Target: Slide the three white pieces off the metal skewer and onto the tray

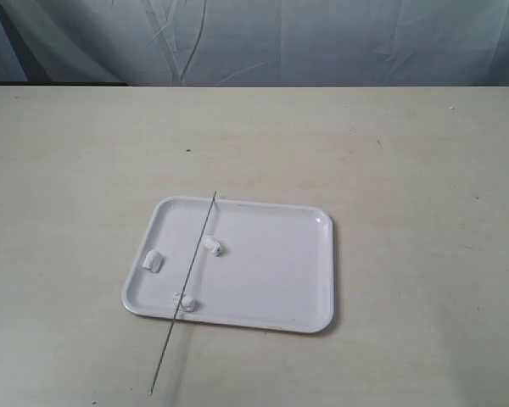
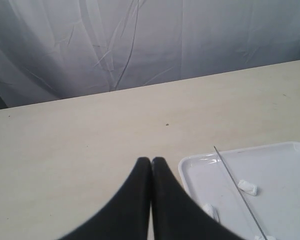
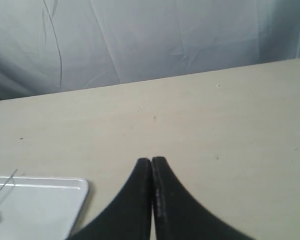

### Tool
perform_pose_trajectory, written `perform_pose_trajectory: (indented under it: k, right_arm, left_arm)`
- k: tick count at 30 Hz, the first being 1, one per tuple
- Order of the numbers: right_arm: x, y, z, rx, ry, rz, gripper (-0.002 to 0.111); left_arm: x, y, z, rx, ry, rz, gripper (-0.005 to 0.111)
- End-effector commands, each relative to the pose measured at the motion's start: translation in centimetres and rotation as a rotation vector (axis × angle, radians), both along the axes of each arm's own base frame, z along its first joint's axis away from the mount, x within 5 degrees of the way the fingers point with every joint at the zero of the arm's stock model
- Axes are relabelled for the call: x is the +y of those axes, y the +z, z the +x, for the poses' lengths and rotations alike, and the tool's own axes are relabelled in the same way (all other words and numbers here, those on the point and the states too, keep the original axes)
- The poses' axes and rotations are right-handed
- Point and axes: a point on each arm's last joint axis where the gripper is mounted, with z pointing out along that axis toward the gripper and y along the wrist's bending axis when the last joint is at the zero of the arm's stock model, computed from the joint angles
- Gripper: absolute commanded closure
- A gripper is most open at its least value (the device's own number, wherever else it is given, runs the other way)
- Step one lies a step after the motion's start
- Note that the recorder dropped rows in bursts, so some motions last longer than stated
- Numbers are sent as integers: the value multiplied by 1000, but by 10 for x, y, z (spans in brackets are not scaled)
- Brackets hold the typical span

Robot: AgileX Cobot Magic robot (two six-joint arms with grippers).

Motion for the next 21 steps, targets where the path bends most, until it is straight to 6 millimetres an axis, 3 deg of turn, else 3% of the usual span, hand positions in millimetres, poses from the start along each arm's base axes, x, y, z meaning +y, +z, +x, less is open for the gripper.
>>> perform_pose_trajectory:
  k: [1, 13, 21]
  right_arm:
    - [3, -12, -2, -99, 28, -102, 109]
    - [10, -69, -5, -298, 3, -87, 109]
    - [2, -74, -7, -261, -131, -38, 109]
  left_arm:
    - [-1, -1, 1, 5, -1, -7, 107]
    - [2, 0, -2, -16, 18, -15, 107]
    - [20, 9, -25, -181, 203, -78, 107]
